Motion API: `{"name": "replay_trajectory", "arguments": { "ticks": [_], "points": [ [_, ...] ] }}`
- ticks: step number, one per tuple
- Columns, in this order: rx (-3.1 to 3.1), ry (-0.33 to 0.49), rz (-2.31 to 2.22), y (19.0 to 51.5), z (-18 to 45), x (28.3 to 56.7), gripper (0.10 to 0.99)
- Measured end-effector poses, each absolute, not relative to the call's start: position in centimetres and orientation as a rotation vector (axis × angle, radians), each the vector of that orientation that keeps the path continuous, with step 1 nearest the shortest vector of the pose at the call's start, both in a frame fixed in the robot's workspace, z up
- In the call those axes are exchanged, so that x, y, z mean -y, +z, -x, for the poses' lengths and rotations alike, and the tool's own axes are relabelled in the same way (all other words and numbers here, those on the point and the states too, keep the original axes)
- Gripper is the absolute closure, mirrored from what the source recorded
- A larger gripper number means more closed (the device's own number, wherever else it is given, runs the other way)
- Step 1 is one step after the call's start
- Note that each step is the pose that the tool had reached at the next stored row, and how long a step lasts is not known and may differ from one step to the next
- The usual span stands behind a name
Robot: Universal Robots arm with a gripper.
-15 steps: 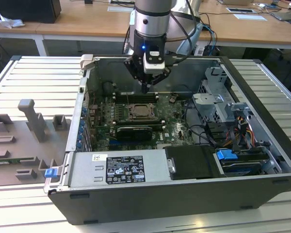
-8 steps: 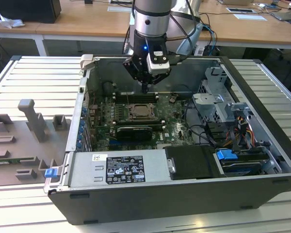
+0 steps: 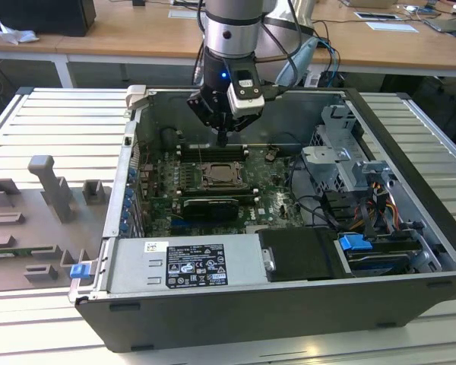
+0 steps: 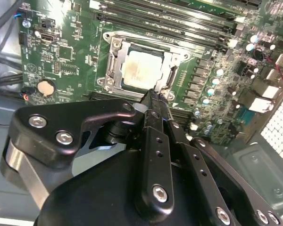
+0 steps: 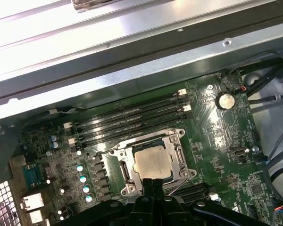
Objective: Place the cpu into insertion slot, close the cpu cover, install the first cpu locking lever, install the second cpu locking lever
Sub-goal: 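Install the first cpu locking lever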
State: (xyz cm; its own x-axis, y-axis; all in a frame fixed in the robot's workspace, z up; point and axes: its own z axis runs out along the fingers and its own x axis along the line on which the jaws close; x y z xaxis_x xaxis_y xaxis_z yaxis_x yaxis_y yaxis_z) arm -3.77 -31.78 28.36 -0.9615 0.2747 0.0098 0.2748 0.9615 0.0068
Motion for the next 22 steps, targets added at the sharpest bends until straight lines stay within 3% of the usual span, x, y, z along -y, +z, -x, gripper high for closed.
{"name": "replay_trajectory", "arguments": {
  "ticks": [14,22],
  "points": [
    [3.139,-0.01,-0.115,28.0,3.8,31.8,0.98],
    [3.143,-0.011,-0.128,27.6,6.5,31.8,0.98]
  ]
}}
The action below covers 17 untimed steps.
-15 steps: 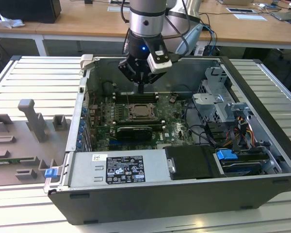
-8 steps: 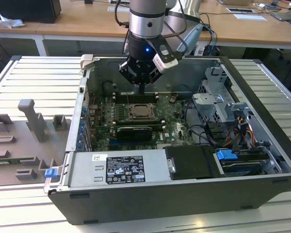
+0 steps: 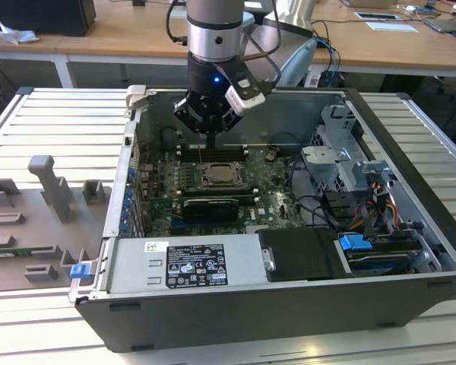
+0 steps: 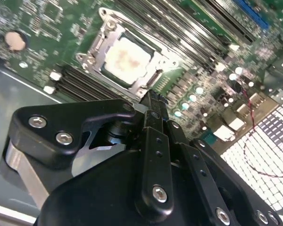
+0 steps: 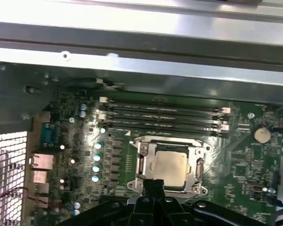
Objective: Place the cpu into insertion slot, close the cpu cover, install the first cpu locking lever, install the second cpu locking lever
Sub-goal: 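Install the first cpu locking lever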
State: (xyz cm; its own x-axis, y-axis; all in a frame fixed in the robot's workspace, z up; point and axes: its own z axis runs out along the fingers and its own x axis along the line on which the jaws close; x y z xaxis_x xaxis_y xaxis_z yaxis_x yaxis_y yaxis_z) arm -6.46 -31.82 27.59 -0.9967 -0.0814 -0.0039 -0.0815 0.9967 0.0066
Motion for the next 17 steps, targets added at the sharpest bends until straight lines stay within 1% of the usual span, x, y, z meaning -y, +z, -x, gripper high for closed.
{"name": "replay_trajectory", "arguments": {
  "ticks": [8,12,17],
  "points": [
    [-3.135,0.011,0.125,26.8,9.3,31.6,0.98],
    [-3.135,0.011,0.122,26.1,9.4,30.6,0.98],
    [-3.135,0.015,0.12,25.9,9.6,30.3,0.98]
  ]
}}
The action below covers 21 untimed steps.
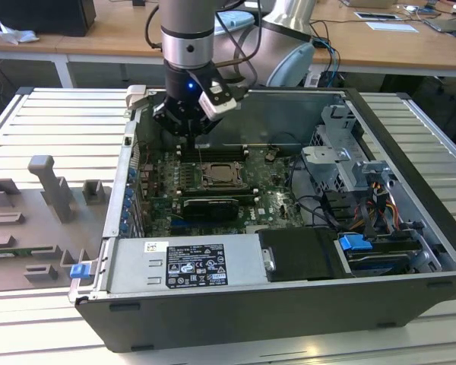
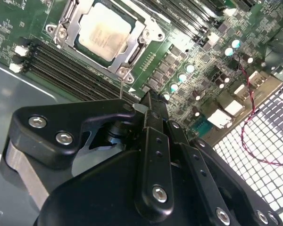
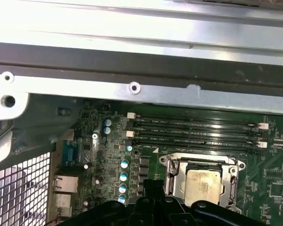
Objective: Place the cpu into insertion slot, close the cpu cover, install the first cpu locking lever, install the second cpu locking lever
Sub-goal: 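Install the first cpu locking lever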
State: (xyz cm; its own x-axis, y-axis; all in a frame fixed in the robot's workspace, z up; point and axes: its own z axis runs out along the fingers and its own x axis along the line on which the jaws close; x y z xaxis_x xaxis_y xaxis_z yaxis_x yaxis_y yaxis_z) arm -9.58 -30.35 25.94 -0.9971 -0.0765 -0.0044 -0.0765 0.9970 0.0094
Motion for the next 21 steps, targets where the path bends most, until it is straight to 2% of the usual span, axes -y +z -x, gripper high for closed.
{"name": "replay_trajectory", "arguments": {
  "ticks": [11,21],
  "points": [
    [-3.135,0.015,0.12,25.9,10.1,29.9,0.98],
    [-3.135,0.015,0.119,25.9,9.2,28.4,0.98]
  ]
}}
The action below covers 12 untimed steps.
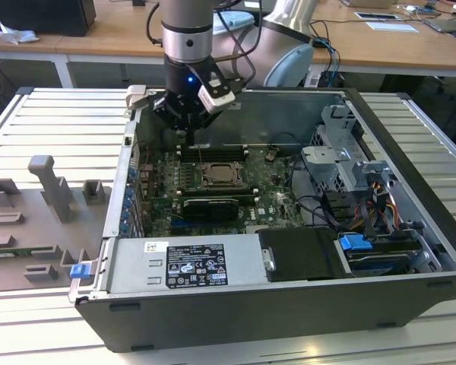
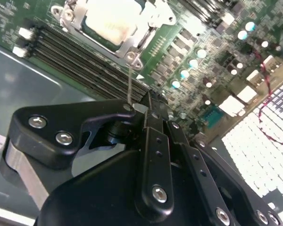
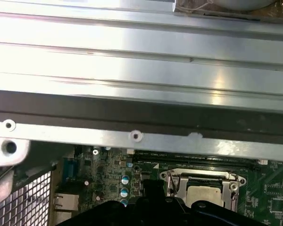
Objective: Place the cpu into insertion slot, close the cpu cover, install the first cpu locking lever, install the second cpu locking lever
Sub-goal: 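Install the first cpu locking lever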
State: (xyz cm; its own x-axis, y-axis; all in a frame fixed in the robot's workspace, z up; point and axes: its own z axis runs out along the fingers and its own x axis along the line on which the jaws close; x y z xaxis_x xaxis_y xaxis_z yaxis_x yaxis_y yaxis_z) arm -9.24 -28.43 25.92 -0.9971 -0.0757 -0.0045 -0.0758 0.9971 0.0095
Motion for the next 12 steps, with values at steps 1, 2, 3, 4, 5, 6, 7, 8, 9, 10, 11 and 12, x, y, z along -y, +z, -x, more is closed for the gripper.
{"name": "replay_trajectory", "arguments": {
  "ticks": [1,2,3,4,5,6,7,8,9,10,11,12],
  "points": [
    [-3.135,0.015,0.119,25.9,8.9,28.4,0.98],
    [-3.135,0.015,0.119,25.9,8.5,28.4,0.98],
    [-3.135,0.015,0.118,25.9,8.2,28.4,0.98],
    [-3.135,0.015,0.118,25.9,7.6,28.4,0.98],
    [-3.135,0.015,0.117,25.8,7.2,28.4,0.98],
    [-3.135,0.015,0.117,25.8,6.4,28.4,0.98],
    [-3.135,0.015,0.116,25.7,5.7,28.4,0.98],
    [-3.135,0.015,0.116,25.6,5.3,28.4,0.98],
    [-3.135,0.015,0.115,25.5,4.7,28.3,0.98],
    [-3.135,0.015,0.115,25.4,4.2,28.4,0.98],
    [-3.135,0.016,0.114,25.4,3.9,28.4,0.98],
    [-3.135,0.021,0.114,25.3,3.8,28.4,0.98]
  ]
}}
